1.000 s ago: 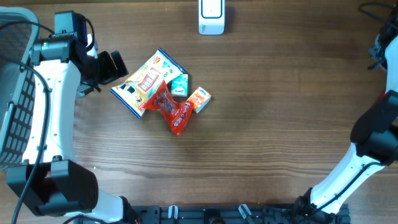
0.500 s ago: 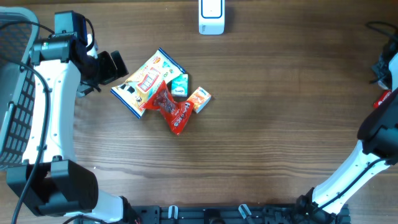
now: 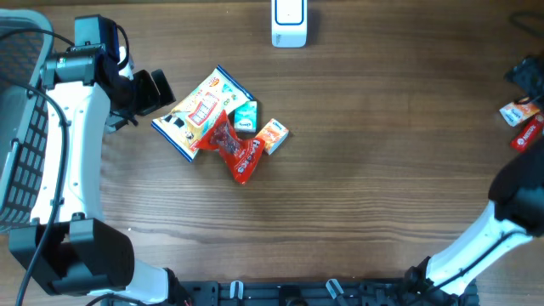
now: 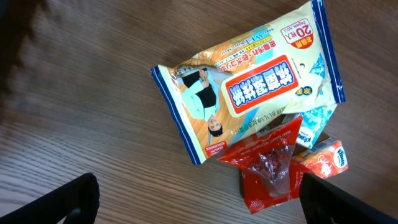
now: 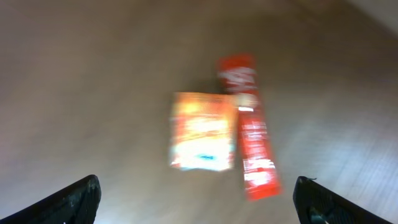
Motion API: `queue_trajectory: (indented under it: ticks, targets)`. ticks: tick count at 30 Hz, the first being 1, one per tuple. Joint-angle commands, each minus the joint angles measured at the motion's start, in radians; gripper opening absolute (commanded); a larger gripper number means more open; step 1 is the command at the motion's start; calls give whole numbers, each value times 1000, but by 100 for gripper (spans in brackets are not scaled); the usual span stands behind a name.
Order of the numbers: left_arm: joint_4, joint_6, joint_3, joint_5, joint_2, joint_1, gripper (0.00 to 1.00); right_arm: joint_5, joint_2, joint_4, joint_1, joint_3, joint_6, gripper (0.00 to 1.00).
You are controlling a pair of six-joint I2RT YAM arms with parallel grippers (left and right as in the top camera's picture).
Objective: Scan the item barcode
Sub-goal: 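Carry the orange pack to the right edge beside the stick and release, then return the right gripper to the pile and grasp the next tissue pack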
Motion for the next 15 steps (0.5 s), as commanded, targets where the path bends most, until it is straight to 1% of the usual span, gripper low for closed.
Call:
queue_trajectory:
  ticks: [1,3,4,7,10,13,15]
  targets:
    - [0,-8,-7,-8,7,3,100,-460,-221,39,8,50,-6,99]
    - [0,-8,-7,-8,7,3,100,-679,-308,51,10,50,-6,99]
    - [0,-8,-7,-8,7,3,100,-749,-341,48,13,50,-7,99]
    - [0,-8,-7,-8,7,3,100,-876,-422,-6,39,49,-10,99]
    - [0,-8,-7,-8,7,3,100,-909,-454,-107,90,49,-11,100]
    - [0,-8,-7,-8,7,3,100,-908,-451,-234,177,43,-75,99]
    - [0,-8,-7,-9,7,3,100,-892,-447,-277,241,15,-93,100]
